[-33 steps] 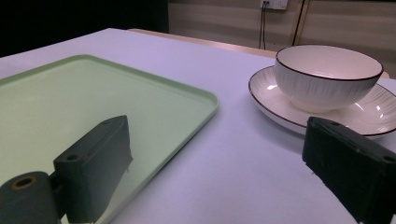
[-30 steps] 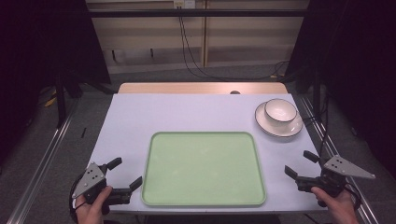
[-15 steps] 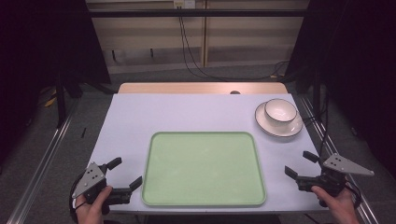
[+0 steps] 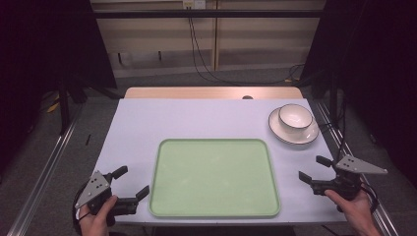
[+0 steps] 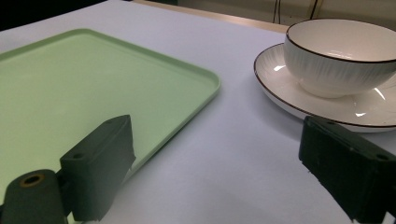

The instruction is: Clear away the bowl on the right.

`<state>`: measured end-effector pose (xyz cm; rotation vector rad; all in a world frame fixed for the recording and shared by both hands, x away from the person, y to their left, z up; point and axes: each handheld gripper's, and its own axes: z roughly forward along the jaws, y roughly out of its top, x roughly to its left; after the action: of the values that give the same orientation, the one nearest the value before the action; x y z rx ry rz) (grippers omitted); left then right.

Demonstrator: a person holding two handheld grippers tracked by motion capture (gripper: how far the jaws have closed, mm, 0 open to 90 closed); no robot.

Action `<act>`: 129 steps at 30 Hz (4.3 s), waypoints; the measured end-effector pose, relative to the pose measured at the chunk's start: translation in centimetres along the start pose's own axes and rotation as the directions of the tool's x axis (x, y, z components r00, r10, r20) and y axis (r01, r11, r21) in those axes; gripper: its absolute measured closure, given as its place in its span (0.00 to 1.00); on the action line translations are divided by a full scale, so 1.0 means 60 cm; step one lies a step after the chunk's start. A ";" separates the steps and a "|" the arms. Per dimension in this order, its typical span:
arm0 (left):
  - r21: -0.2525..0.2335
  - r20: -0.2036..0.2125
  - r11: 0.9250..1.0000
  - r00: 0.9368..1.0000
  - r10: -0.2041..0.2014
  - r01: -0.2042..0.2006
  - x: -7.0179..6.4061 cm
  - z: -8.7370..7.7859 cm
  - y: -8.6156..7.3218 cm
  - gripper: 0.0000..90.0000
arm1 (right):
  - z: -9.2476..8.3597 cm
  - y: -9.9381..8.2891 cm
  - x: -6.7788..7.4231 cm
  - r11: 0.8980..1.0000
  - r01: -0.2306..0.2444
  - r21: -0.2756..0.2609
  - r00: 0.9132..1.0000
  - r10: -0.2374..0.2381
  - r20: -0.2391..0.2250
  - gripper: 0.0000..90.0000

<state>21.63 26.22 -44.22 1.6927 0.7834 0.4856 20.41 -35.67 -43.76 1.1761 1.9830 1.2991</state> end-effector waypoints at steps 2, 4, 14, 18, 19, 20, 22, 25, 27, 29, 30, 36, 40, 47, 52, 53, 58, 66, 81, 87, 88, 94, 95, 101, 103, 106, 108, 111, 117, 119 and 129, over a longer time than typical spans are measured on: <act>0.001 0.001 1.000 1.000 0.001 -0.001 0.000 0.000 0.000 0.01 | 0.001 0.001 -0.001 1.000 0.005 0.002 1.000 -0.005 -0.005 0.11; 0.000 0.000 1.000 1.000 0.000 0.000 0.000 0.000 0.000 0.01 | 0.004 0.003 -0.002 1.000 0.000 0.006 1.000 0.000 -0.011 0.13; 0.000 -0.001 1.000 1.000 0.000 0.000 0.000 0.000 0.000 0.01 | 0.024 0.019 -0.040 0.999 0.010 0.046 1.000 -0.011 0.020 0.17; 0.000 -0.002 1.000 1.000 -0.001 0.001 0.000 0.000 0.000 0.01 | 0.028 0.023 -0.052 0.998 0.007 0.066 1.000 -0.009 0.025 0.19; 0.000 -0.002 1.000 1.000 -0.001 0.001 0.000 0.000 0.000 0.01 | 0.028 0.023 -0.052 0.998 0.007 0.066 1.000 -0.009 0.025 0.19; -0.004 -0.004 1.000 1.000 0.002 -0.002 0.000 0.000 0.000 0.01 | 0.028 0.029 -0.059 0.997 0.015 0.079 0.999 -0.018 0.034 0.22; -0.003 -0.003 1.000 1.000 0.001 -0.001 -0.001 0.000 0.000 0.01 | 0.031 0.033 -0.065 0.997 0.010 0.083 1.000 -0.012 0.026 0.21; -0.001 -0.003 1.000 1.000 0.000 0.000 0.000 0.001 0.000 0.01 | 0.034 0.036 -0.072 0.996 -0.006 0.083 1.000 0.005 0.009 0.22; -0.001 -0.004 1.000 1.000 -0.002 0.002 0.000 0.001 -0.001 0.01 | 0.040 0.042 -0.080 0.996 -0.007 0.090 1.000 0.006 0.012 0.22; -0.001 -0.004 1.000 1.000 -0.002 0.002 0.000 0.000 -0.001 0.01 | 0.048 0.051 -0.090 0.996 -0.009 0.089 1.000 0.008 0.009 0.23; -0.001 -0.004 1.000 1.000 -0.002 0.002 0.000 0.000 0.000 0.01 | 0.050 0.054 -0.093 0.996 -0.007 0.094 1.000 0.008 -0.004 0.25; -0.004 -0.002 1.000 1.000 0.000 0.000 0.001 0.000 0.000 0.01 | 0.067 0.070 -0.106 0.994 0.001 0.114 1.000 -0.002 0.008 0.25; -0.007 -0.001 1.000 1.000 0.003 -0.003 0.001 -0.001 0.000 0.01 | 0.078 0.078 -0.119 0.992 -0.003 0.130 1.000 0.000 0.023 0.26; -0.011 0.002 1.000 1.000 0.003 -0.003 0.002 -0.001 0.000 0.01 | 0.093 0.087 -0.149 0.989 -0.011 0.147 0.999 0.006 0.036 0.34; -0.015 0.005 1.000 1.000 0.005 -0.005 0.001 0.000 0.000 0.01 | 0.102 0.095 -0.167 0.986 -0.011 0.164 0.999 0.004 0.044 0.39; -0.014 0.007 1.000 1.000 0.008 -0.008 0.001 0.000 0.000 0.01 | 0.102 0.095 -0.167 0.986 -0.011 0.164 0.999 0.004 0.044 0.39; -0.014 0.008 1.000 1.000 0.008 -0.008 0.001 0.000 0.000 0.01 | 0.113 0.106 -0.186 0.987 -0.040 0.155 0.998 0.031 0.060 0.41; -0.005 0.008 1.000 1.000 0.009 -0.009 0.001 0.002 -0.001 0.01 | 0.144 0.114 -0.216 0.977 -0.079 0.199 0.993 0.060 0.104 0.44; -0.002 0.006 1.000 1.000 0.007 -0.007 0.003 0.002 -0.002 0.01 | 0.193 0.135 -0.261 0.939 -0.149 0.308 0.983 0.108 0.147 0.44; -0.002 0.011 1.000 1.000 0.003 -0.003 0.003 0.001 -0.002 0.02 | 0.215 0.141 -0.266 0.914 -0.186 0.362 0.976 0.129 0.178 0.46; -0.002 0.011 1.000 1.000 0.004 -0.004 0.004 0.001 -0.002 0.02 | 0.219 0.140 -0.267 0.903 -0.194 0.383 0.975 0.135 0.177 0.46; 0.000 0.013 1.000 1.000 0.005 -0.005 0.004 0.002 -0.002 0.02 | 0.231 0.128 -0.274 0.895 -0.209 0.394 0.970 0.137 0.203 0.49; -0.005 0.014 1.000 1.000 0.002 -0.001 0.003 0.002 -0.002 0.01 | 0.235 0.127 -0.277 0.886 -0.225 0.405 0.967 0.151 0.205 0.51; -0.003 0.013 1.000 1.000 0.005 -0.005 0.004 0.001 -0.002 0.01 | 0.248 0.133 -0.276 0.880 -0.225 0.419 0.966 0.143 0.217 0.60; -0.002 0.014 1.000 1.000 0.005 -0.005 0.004 0.001 -0.002 0.01 | 0.252 0.134 -0.277 0.873 -0.240 0.425 0.963 0.160 0.215 0.63; -0.002 0.015 1.000 1.000 0.006 -0.006 0.004 0.001 -0.002 0.02 | 0.251 0.133 -0.280 0.870 -0.257 0.420 0.959 0.175 0.225 0.71; -0.002 0.016 1.000 1.000 0.009 -0.009 0.004 0.001 -0.002 0.02 | 0.254 0.129 -0.283 0.858 -0.264 0.440 0.957 0.176 0.232 0.76; -0.003 0.016 1.000 1.000 0.007 -0.007 0.004 0.002 -0.002 0.02 | 0.256 0.127 -0.283 0.855 -0.275 0.440 0.953 0.184 0.239 0.78; -0.004 0.023 1.000 1.000 0.016 -0.016 0.004 0.002 -0.002 0.01 | 0.261 0.129 -0.284 0.854 -0.279 0.440 0.953 0.190 0.234 0.89; -0.004 0.018 1.000 1.000 0.015 -0.014 0.004 0.001 -0.002 0.01 | 0.262 0.130 -0.282 0.852 -0.281 0.441 0.953 0.195 0.231 0.90; -0.001 0.020 1.000 1.000 0.013 -0.013 0.003 0.002 -0.002 0.02 | 0.260 0.131 -0.286 0.837 -0.321 0.444 0.944 0.244 0.224 0.92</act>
<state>21.78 26.26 -44.37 1.7002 0.7578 0.4770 44.16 -41.56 -44.26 1.8060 2.1294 0.8173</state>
